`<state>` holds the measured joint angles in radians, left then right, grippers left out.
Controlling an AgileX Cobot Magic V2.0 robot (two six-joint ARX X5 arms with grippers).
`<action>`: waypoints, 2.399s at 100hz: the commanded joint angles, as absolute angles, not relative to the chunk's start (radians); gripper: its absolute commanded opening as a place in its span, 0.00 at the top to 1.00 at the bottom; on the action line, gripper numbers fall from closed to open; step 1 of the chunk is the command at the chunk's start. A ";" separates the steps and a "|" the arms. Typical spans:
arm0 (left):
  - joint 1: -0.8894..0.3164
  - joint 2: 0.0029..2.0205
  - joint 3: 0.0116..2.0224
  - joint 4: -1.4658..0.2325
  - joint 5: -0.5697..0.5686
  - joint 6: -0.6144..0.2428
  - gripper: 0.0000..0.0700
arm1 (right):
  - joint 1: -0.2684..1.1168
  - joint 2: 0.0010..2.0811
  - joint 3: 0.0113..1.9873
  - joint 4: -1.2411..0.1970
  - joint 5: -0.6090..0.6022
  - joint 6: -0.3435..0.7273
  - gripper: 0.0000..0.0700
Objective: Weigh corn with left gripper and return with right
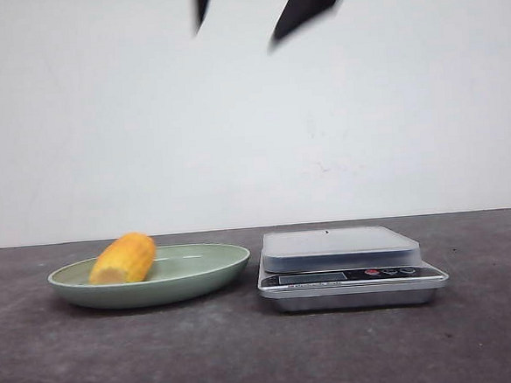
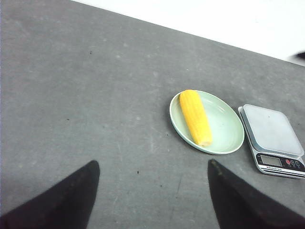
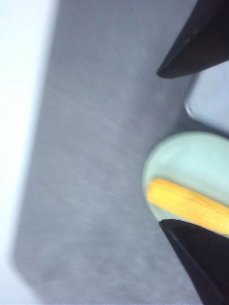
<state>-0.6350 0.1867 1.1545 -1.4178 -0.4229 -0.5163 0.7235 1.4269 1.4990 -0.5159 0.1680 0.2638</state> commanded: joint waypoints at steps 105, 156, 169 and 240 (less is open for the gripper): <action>-0.640 0.188 1.084 -1.147 -0.462 -0.480 0.99 | 0.722 0.428 1.401 -1.233 0.332 0.204 0.98; -0.640 0.188 1.084 -1.129 -0.463 -0.487 0.98 | 0.723 0.429 1.365 -1.145 0.341 0.228 0.98; -0.640 0.188 1.084 -1.129 -0.463 -0.487 0.98 | 0.723 0.429 1.365 -1.145 0.341 0.228 0.98; -0.202 0.105 0.595 -0.398 -0.116 -0.137 0.98 | 0.723 0.429 1.365 -1.145 0.341 0.228 0.98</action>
<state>-0.2527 0.1253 0.6930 -0.5831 -0.2382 -0.2195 0.7177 0.4213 1.3495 -1.1545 0.3405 0.2165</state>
